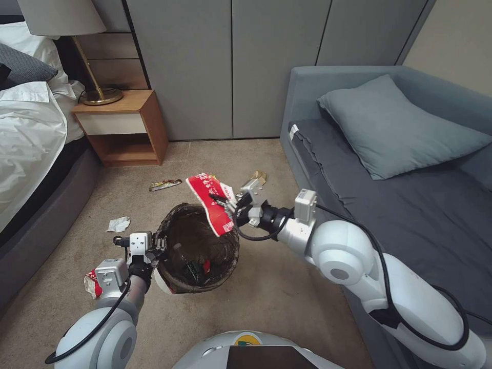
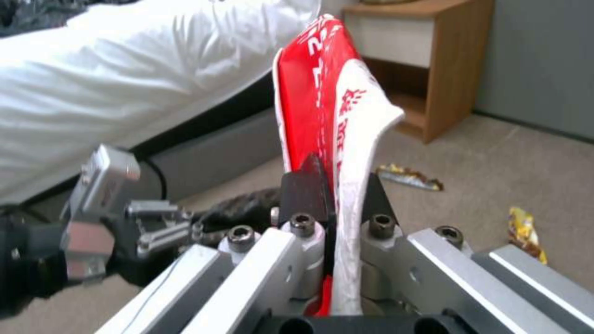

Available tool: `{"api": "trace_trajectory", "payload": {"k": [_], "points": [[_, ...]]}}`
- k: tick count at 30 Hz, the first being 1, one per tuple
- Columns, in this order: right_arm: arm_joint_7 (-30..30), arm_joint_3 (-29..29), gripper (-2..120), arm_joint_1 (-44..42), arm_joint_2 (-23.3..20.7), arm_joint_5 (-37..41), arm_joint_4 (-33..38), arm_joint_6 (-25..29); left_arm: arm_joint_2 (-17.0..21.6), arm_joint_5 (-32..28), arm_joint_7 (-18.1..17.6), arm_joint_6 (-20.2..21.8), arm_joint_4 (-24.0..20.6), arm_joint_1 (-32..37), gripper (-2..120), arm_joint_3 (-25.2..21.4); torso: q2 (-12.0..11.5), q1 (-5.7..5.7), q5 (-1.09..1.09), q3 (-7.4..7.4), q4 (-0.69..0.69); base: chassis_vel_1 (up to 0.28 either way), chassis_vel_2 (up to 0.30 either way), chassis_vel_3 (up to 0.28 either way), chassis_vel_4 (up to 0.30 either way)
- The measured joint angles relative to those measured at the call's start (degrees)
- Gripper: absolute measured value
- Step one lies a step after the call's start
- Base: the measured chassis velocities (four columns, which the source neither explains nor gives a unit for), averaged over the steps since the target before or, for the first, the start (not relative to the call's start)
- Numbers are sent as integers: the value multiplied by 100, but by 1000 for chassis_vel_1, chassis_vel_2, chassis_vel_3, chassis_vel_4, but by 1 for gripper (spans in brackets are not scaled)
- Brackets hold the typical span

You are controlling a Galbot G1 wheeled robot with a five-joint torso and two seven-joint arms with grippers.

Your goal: Pick up the trash bin, then pick up the garbage from the floor and place it into the trash bin.

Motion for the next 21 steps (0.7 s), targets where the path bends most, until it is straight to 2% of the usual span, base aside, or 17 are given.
{"api": "trace_trajectory", "payload": {"k": [16, 18, 20, 21], "points": [[516, -1100, -1, 308, 146, -231, -298, -273, 1, -56, 0, 12, 1, -93, 7, -9, 0, 0, 0, 0, -1, 0, 0, 0, 0], [600, -1168, 3, 300, 168, -293, -320, -319, 4, -64, 0, 13, 2, -94, 7, -14, 0, 0, 0, 0, -1, 0, 0, 0, 0], [685, -1220, 12, 269, 179, -318, -350, -364, 2, -73, -1, 16, 2, -85, 7, -24, 0, 0, 1, 0, -1, 0, 0, 0, 0], [685, -1220, 12, 269, 179, -318, -350, -364, 2, -73, -1, 16, 2, -85, 7, -24, 0, 0, 1, 0, -1, 0, 0, 0, 0]]}}
